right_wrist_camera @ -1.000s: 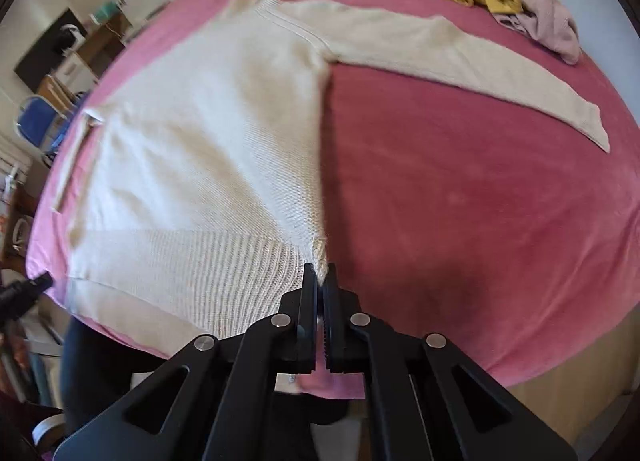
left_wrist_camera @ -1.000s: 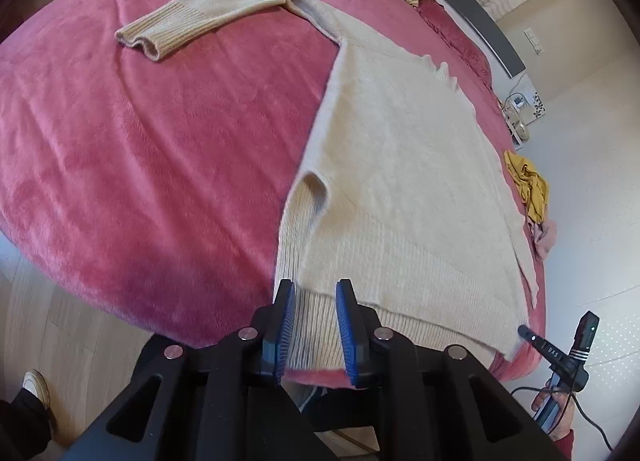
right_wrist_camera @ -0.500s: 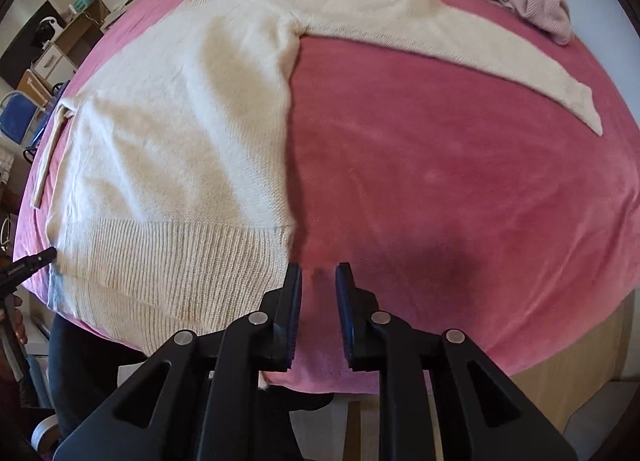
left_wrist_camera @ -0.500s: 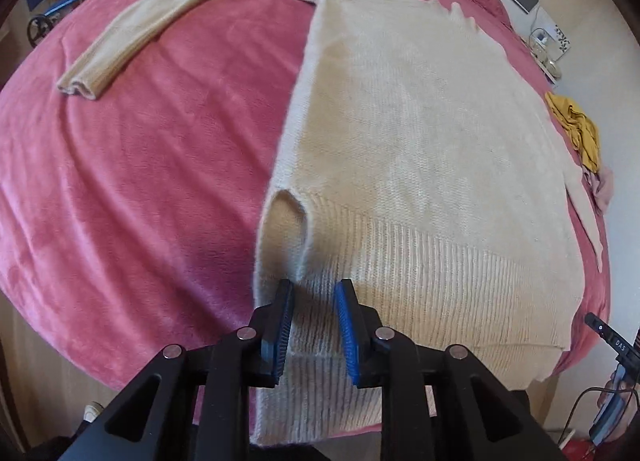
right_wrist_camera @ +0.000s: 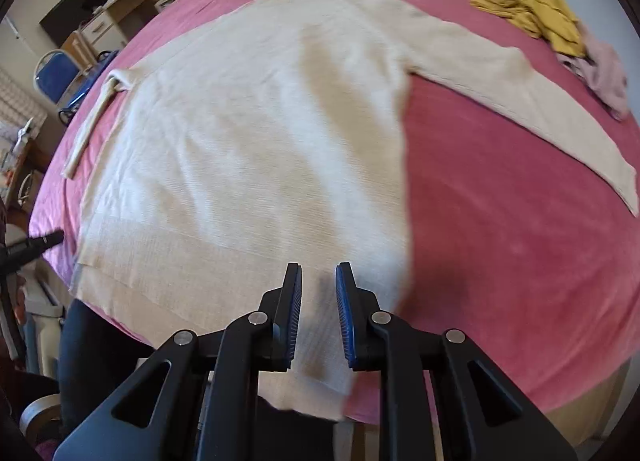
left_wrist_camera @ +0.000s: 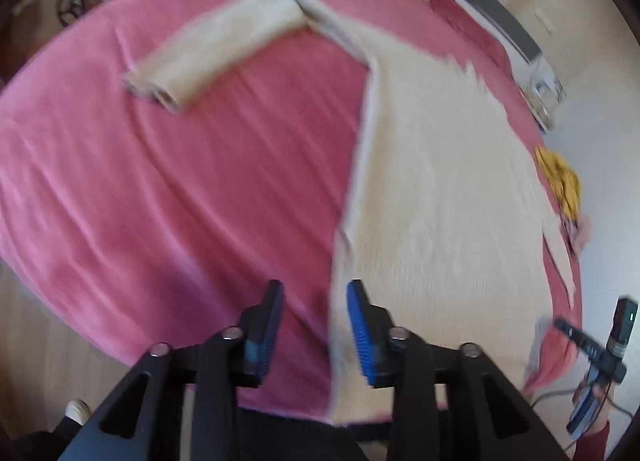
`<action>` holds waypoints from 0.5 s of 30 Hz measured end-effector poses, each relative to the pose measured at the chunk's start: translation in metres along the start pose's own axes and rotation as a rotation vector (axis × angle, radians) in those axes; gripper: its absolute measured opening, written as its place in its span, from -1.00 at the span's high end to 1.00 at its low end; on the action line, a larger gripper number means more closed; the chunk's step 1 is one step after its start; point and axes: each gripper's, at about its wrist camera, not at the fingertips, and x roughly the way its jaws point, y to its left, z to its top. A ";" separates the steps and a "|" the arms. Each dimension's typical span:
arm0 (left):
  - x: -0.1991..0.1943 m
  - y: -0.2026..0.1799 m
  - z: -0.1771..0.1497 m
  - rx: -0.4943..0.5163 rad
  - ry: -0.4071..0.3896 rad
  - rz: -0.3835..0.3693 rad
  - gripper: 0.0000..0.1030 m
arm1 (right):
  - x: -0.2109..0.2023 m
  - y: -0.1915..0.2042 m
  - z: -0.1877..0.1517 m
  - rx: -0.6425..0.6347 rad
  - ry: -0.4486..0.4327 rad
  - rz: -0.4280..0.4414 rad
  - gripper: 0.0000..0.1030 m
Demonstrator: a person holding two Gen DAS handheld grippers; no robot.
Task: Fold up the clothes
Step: 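Grasp the sleeve cuff with the left gripper and pull it outward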
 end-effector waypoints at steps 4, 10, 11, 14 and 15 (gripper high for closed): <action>-0.015 0.061 0.070 -0.095 -0.092 0.019 0.16 | 0.014 0.025 0.016 -0.048 0.014 0.026 0.62; -0.001 0.102 0.156 0.060 -0.113 0.152 0.14 | 0.034 0.062 0.040 -0.119 0.034 0.065 0.55; 0.007 0.100 0.164 0.111 -0.107 0.175 0.14 | 0.037 0.068 0.044 -0.131 0.038 0.072 0.55; 0.036 0.093 0.186 0.223 -0.068 0.192 0.14 | 0.045 0.075 0.052 -0.139 0.050 0.068 0.55; 0.047 0.093 0.192 0.237 -0.044 0.166 0.14 | 0.047 0.076 0.054 -0.139 0.054 0.063 0.54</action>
